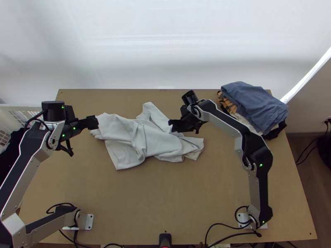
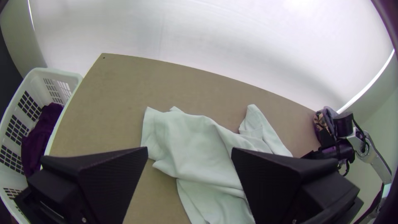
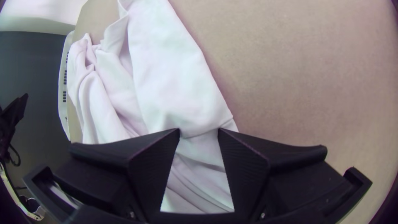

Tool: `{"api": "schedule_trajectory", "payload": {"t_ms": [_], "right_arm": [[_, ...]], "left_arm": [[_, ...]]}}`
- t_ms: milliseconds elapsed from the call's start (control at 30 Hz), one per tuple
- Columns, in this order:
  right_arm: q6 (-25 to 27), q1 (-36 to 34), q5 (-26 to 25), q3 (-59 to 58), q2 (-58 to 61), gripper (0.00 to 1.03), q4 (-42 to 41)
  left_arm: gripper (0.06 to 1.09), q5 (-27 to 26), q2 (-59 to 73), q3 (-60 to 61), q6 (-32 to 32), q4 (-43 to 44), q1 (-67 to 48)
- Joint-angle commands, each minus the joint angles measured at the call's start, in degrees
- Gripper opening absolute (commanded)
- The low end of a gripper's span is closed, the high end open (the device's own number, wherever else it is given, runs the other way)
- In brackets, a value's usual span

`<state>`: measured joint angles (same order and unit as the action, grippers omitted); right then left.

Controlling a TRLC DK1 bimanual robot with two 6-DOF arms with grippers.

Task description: Fold the t-shirt

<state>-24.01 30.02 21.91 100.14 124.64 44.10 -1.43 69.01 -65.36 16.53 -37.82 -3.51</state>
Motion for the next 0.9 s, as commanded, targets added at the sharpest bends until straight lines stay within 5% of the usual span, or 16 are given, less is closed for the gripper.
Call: {"api": "schedule_trajectory", "payload": {"t_ms": [0, 33, 133, 367, 467, 867], "right_arm": [[-1.04, 0.48, 0.32, 1.99, 2.36, 0.44, 0.2], [-1.04, 0.48, 0.32, 2.17, 2.54, 0.42, 0.11], [-0.42, 0.3, 0.24, 2.61, 2.54, 0.03, -1.12], [-0.25, -0.49, -1.08, 0.76, -4.49, 0.03, -1.29], [-0.25, -1.1, -1.08, -0.29, -8.01, 0.03, -1.29], [-0.16, -1.1, -2.49, -3.63, -14.34, 0.03, -1.21]], "left_arm": [[1.04, -0.24, 0.77, -1.52, 0.08, -0.32, 0.26], [1.04, -0.24, 0.77, -1.61, -0.01, -0.32, 0.34], [1.04, -0.33, 1.21, -1.96, -0.36, -1.02, 0.17], [1.04, -0.41, 8.59, -3.98, -3.0, -6.47, -2.29], [1.04, -5.78, 14.66, -6.97, -1.51, -9.11, -2.03], [1.04, -4.72, 32.59, -14.88, 1.04, 0.03, -5.54]]}}
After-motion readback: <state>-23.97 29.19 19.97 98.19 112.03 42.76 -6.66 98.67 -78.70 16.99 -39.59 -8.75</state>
